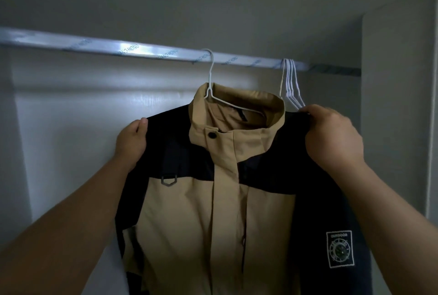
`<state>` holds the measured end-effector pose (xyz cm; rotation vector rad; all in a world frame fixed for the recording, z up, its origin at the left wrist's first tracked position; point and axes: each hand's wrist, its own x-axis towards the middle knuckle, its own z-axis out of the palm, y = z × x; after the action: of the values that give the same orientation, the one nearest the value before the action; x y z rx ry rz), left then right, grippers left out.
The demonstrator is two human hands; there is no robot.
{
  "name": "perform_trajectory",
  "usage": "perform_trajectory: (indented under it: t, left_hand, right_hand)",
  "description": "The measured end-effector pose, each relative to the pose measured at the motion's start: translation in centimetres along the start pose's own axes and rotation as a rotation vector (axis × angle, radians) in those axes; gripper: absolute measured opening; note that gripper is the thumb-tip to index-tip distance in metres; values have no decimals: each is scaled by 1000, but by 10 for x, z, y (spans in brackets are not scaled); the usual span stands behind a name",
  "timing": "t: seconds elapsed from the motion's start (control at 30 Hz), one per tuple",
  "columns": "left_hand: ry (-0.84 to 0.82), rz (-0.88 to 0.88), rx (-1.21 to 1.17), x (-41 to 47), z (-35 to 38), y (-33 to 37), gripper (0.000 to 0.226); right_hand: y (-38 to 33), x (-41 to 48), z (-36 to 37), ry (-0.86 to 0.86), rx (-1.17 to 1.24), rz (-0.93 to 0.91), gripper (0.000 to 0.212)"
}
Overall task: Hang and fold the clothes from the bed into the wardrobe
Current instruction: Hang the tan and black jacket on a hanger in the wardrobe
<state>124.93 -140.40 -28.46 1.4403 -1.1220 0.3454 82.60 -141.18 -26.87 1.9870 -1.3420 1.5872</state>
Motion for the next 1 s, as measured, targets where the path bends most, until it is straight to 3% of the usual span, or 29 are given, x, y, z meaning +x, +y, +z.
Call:
perform_trajectory:
  t: [0.07,0.13,0.23,0.4,0.53,0.63,0.73,0.9,1.0]
  left_hand:
    - [-17,-146,-283,6,-5,5,42]
    - [-106,-367,-609,15,-13,5,30]
    - [-327,-597,-797,25,-26,-3,28]
    - [-491,-651,-742,30,-28,-4,37]
    - [-459,-655,-672,23,-19,5,23]
    - [-393,-671,-730,15,-15,7,22]
    - [-292,-672,-739,8,-7,10,17]
    - [-134,-672,-668,0,4,22,13]
    - [-133,-609,-637,-2,7,28,9]
  right_hand:
    - [1,8,-7,-90,98,-33,38]
    - [0,15,-12,-214,46,-90,37]
    - [-10,27,-19,-411,-2,-101,34]
    - [-25,45,-30,-486,122,-23,37]
    - [-31,42,-28,-529,296,-36,25]
    - [-35,37,-17,-453,178,-184,32]
    - [-42,41,-8,-346,156,-199,32]
    - [-69,63,-3,-474,-135,-237,20]
    - [-90,71,11,-476,-166,-236,20]
